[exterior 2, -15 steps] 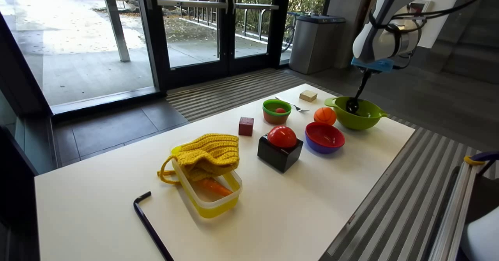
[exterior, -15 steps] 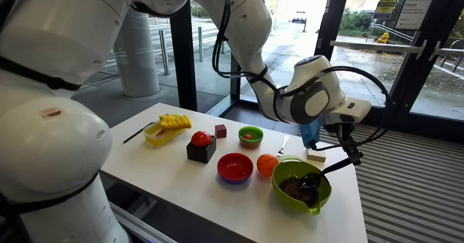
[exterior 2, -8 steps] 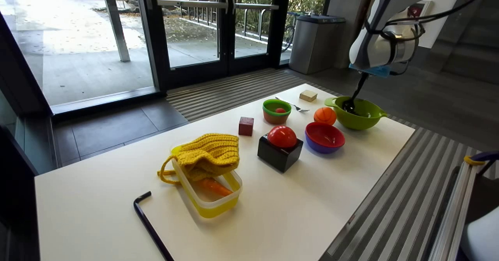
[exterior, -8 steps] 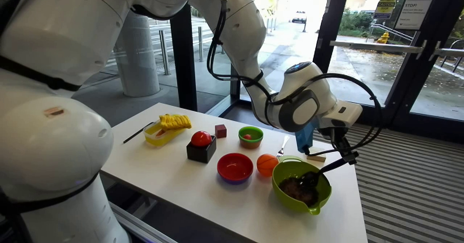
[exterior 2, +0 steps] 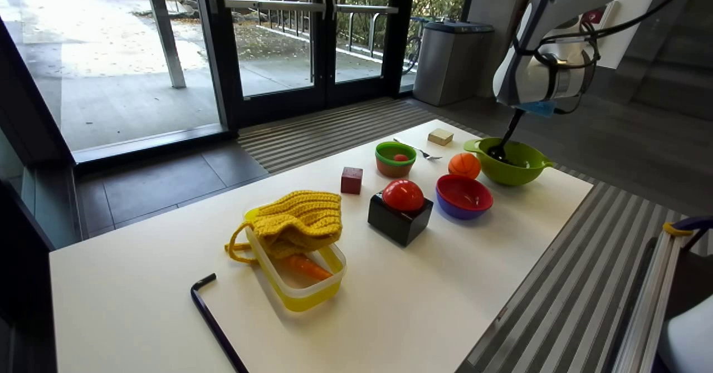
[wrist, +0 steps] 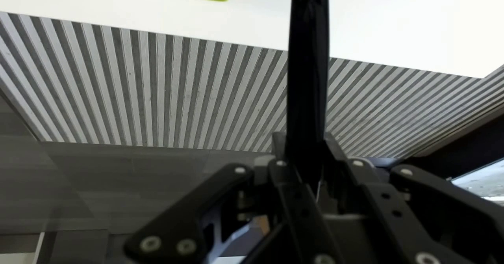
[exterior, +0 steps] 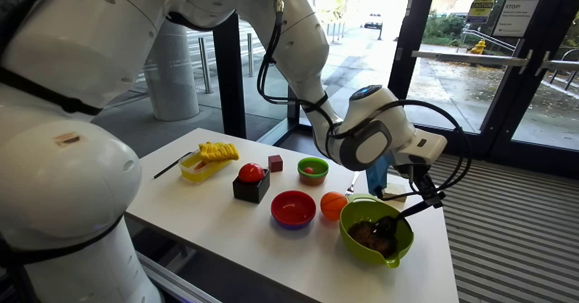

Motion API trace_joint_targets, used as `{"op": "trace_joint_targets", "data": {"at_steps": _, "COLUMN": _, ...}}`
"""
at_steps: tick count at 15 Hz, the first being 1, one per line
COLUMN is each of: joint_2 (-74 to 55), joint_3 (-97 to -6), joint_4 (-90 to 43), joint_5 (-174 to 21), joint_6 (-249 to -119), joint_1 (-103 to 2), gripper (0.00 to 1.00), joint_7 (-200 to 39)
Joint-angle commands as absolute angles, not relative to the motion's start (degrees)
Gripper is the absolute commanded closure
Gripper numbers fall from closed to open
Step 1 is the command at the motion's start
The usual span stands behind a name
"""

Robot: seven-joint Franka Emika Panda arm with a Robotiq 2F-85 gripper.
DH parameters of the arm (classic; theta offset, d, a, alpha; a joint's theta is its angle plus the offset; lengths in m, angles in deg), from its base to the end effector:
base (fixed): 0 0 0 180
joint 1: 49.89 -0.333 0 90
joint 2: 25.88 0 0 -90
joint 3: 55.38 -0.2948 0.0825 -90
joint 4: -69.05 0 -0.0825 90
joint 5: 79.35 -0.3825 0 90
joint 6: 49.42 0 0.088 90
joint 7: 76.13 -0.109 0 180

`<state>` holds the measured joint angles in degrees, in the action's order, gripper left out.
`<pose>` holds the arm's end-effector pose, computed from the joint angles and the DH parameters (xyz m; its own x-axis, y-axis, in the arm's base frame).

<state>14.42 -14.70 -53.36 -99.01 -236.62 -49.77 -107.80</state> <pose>0.4406 -0.4064 0.2047 0.1258 -0.7480 0.6516 -0.9675 -0.2377 -0.0861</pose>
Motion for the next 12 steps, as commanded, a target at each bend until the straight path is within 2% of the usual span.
{"op": "trace_joint_targets", "data": {"at_steps": 1, "joint_2": 15.59, "joint_3": -15.75, "joint_4": -53.22, "joint_5": -101.81, "joint_6": -237.37, "joint_1": -49.42, "gripper": 0.94, "joint_7": -104.78}}
{"op": "trace_joint_targets", "data": {"at_steps": 12, "joint_2": 14.9, "joint_3": -18.41, "joint_4": -54.44, "joint_5": -101.35, "joint_6": -234.83, "joint_1": -47.34, "gripper": 0.94, "joint_7": -100.57}}
